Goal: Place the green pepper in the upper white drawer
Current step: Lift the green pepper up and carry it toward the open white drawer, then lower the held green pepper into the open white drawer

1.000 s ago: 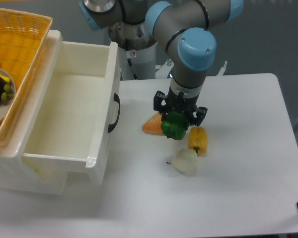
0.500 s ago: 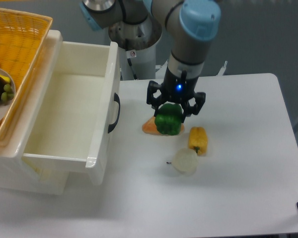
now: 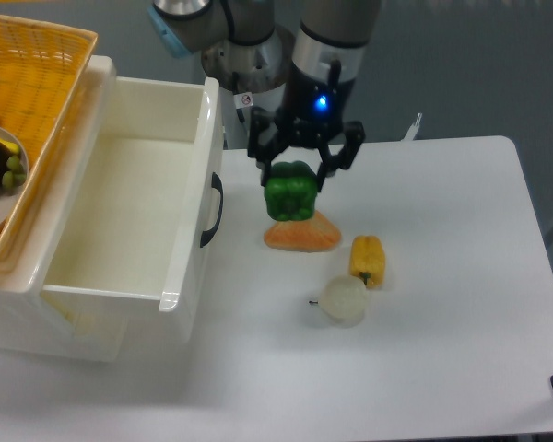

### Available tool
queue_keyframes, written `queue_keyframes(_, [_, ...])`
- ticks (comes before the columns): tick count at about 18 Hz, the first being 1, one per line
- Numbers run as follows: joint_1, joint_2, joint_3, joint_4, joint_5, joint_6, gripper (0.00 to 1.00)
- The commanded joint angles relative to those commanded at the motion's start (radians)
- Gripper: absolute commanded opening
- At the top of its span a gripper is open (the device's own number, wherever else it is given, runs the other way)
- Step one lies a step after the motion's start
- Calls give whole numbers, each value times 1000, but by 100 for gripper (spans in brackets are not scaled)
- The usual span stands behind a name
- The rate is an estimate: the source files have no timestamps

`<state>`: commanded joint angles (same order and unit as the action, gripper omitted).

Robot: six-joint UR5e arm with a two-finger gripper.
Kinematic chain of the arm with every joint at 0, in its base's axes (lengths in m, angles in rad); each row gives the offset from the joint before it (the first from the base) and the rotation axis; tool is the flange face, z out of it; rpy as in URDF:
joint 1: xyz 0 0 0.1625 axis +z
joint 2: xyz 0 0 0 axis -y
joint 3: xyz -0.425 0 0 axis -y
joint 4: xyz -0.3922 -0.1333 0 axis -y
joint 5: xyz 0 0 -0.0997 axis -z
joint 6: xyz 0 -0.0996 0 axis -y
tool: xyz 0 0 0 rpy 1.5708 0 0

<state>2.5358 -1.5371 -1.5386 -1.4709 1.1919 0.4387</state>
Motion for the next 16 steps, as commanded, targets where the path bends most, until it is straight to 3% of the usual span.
queue_keyframes(8, [-72, 94, -26, -77, 5, 12, 52])
queue_keyframes(16, [-117, 100, -72, -75, 14, 0, 53])
